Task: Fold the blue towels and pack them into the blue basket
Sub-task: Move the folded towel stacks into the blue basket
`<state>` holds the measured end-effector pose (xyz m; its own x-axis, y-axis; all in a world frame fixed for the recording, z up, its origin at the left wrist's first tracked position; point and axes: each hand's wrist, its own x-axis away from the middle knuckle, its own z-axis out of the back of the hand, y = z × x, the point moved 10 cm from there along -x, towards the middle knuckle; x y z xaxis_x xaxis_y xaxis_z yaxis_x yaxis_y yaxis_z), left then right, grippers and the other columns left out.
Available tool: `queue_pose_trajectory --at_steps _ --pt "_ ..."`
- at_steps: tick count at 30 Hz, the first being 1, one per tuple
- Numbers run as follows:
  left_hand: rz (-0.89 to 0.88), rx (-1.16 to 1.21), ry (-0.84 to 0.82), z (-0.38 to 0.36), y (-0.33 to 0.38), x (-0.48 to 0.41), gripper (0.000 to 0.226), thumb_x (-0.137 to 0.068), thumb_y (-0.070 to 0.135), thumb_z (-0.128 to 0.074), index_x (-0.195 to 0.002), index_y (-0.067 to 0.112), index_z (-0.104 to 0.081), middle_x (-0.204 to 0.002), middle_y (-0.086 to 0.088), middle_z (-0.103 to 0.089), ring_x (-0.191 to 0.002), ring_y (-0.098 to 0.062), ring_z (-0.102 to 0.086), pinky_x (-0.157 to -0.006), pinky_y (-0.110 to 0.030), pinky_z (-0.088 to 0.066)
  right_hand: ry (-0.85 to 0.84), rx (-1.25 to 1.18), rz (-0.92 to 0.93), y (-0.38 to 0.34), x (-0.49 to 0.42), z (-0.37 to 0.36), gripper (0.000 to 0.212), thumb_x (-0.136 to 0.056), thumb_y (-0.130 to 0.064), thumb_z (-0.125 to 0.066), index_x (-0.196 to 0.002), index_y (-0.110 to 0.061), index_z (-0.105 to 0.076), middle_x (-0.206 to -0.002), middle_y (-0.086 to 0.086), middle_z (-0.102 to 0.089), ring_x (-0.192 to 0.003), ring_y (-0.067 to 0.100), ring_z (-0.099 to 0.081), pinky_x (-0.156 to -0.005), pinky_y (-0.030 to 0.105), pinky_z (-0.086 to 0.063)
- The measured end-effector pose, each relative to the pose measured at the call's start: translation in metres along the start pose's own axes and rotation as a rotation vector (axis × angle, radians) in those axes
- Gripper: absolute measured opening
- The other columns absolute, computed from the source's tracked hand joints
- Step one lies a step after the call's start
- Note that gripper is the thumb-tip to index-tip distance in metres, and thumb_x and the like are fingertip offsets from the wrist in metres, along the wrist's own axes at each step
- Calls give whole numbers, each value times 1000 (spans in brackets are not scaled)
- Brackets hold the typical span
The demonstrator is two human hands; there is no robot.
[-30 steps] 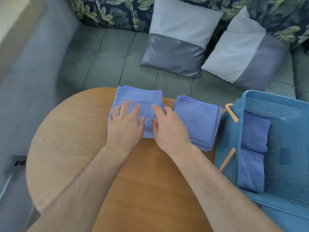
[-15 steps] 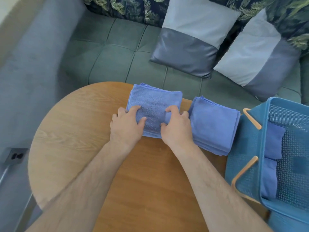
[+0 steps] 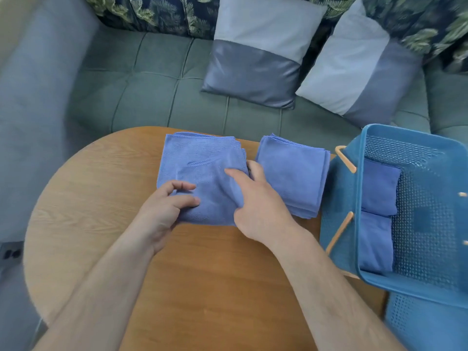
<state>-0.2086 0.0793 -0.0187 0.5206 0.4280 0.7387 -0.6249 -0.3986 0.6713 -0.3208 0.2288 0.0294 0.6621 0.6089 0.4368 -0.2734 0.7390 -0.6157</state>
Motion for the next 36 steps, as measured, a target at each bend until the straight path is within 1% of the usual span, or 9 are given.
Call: queue_pose_trajectory --at_steps 4,8,11,17,21,24,27,33,36 --pt "-140 -109 -88 -49 22 39 49 -66 11 -76 -109 33 -73 -111 -2 -72 -92 -16 -69 -88 -32 -51 64 113 78 16 33 32 80 -85 -1 -56 -153 -33 -30 -158 -11 -5 -115 26 -51 -89 37 -49" --pt "-369 -353 -138 -118 52 68 58 -70 26 -72 -123 46 -64 -121 12 -59 -107 -4 -62 -89 -23 -51 171 189 11 57 68 78 82 -88 -8 -56 -157 -36 -21 -162 -9 2 -125 24 -47 -88 35 -47" --pt "-524 -478 -206 -181 65 87 58 -82 19 -77 -133 38 -59 -115 16 -47 -100 6 -56 -79 -5 -41 250 152 -55 99 96 119 84 -85 -6 -57 -157 -35 -25 -163 -9 2 -127 25 -50 -92 39 -49" --pt "-745 -745 -305 -320 72 104 47 -87 21 -73 -132 20 -60 -135 9 -44 -114 8 -46 -90 1 -31 339 75 -258 201 139 189 80 -82 -6 -60 -152 -34 -33 -159 -16 -5 -118 25 -54 -87 39 -50" --pt "-709 -1055 -345 -412 54 83 24 -90 16 -61 -114 11 -60 -131 -2 -38 -105 -21 -54 -84 -27 -42 306 120 -374 270 124 205 64 -81 -2 -58 -139 -24 -43 -156 -1 -14 -102 32 -56 -79 40 -49" --pt "-597 -1289 -270 -439 38 44 17 -91 6 -53 -109 7 -53 -131 -10 -35 -85 -28 -47 -71 -36 -38 266 142 -380 301 91 199 59 -83 -1 -59 -136 -18 -43 -151 3 -19 -94 33 -56 -79 41 -48" --pt "-551 -1415 -160 -444 29 10 35 -93 3 -50 -128 2 -51 -134 -14 -34 -103 -34 -50 -76 -38 -38 214 146 -367 319 55 182 68 -85 -2 -63 -145 -17 -35 -148 4 -21 -98 31 -55 -80 40 -45" --pt "-500 -1604 -68 -449 6 -24 45 -93 2 -50 -138 1 -46 -148 -17 -25 -123 -36 -45 -99 -42 -43 193 157 -409 351 24 165 63 -91 -6 -59 -148 -14 -34 -150 15 -25 -121 38 -51 -92 41 -49" --pt "-775 -1674 161 -454 21 -15 44 -87 -4 -38 -126 4 -57 -153 -16 -26 -127 -33 -40 -102 -38 -38 381 519 -434 340 26 179 54 -86 -10 -65 -138 -15 -52 -154 8 -28 -126 33 -35 -95 35 -47"
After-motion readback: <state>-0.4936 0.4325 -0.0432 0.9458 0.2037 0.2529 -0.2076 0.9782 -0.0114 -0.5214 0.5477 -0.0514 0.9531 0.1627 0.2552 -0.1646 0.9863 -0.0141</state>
